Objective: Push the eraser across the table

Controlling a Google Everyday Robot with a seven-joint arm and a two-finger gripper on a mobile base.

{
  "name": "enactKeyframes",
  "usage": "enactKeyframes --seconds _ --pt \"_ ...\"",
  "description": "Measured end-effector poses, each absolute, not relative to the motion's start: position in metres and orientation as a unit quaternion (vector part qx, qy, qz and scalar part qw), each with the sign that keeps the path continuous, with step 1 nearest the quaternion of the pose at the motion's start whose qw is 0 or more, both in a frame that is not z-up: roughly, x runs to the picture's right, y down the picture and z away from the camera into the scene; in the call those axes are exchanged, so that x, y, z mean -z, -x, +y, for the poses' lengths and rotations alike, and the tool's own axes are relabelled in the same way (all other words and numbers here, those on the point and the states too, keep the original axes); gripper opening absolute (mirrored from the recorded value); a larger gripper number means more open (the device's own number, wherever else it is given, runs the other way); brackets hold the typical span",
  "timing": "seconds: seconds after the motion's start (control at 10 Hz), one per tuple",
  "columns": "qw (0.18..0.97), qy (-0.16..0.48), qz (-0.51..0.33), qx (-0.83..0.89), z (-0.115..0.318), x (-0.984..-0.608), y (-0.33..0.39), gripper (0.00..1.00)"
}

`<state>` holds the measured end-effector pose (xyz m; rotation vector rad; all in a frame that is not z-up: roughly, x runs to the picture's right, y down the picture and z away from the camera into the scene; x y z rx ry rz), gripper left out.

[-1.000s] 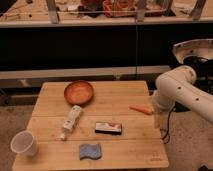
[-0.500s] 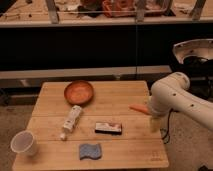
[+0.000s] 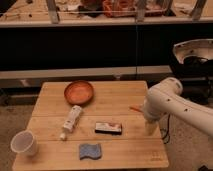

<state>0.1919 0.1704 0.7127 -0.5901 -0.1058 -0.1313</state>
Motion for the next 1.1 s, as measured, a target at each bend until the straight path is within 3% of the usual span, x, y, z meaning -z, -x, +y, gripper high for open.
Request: enactKeyframes --seconds 1.1 --pt "0.949 0.29 -0.084 0.092 0.199 -0.729 -0.162 0.8"
